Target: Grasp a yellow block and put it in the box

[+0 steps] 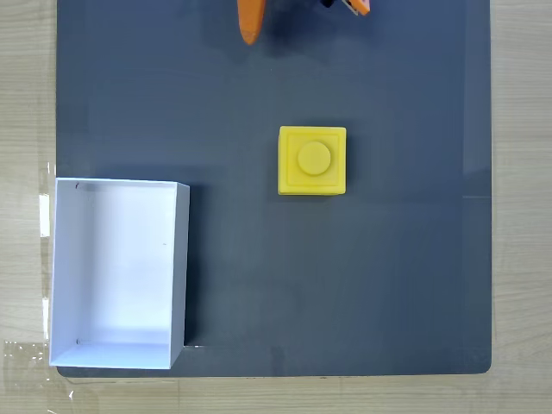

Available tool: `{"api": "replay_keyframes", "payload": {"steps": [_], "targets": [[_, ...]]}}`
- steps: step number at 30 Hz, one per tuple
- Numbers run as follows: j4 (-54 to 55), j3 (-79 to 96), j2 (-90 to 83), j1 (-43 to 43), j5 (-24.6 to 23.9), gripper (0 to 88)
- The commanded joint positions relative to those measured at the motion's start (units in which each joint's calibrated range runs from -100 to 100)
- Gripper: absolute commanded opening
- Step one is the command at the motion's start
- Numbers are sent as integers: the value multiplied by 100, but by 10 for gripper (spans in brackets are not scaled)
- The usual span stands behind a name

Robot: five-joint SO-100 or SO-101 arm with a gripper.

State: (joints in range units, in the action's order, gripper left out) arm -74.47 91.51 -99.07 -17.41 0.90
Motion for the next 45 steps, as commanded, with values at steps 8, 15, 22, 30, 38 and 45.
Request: {"api": "replay_keyframes", "payload": {"steps": [8, 15, 22, 30, 38, 45], "targets": [[21, 17, 9, -94, -16, 29], [21, 17, 9, -94, -16, 29], [632, -92, 178, -111, 15, 35], [1985, -1657, 2695, 167, -22, 36], [1025, -4931, 5416, 1126, -37, 37], [47, -7391, 7306, 1387, -552, 156]]}}
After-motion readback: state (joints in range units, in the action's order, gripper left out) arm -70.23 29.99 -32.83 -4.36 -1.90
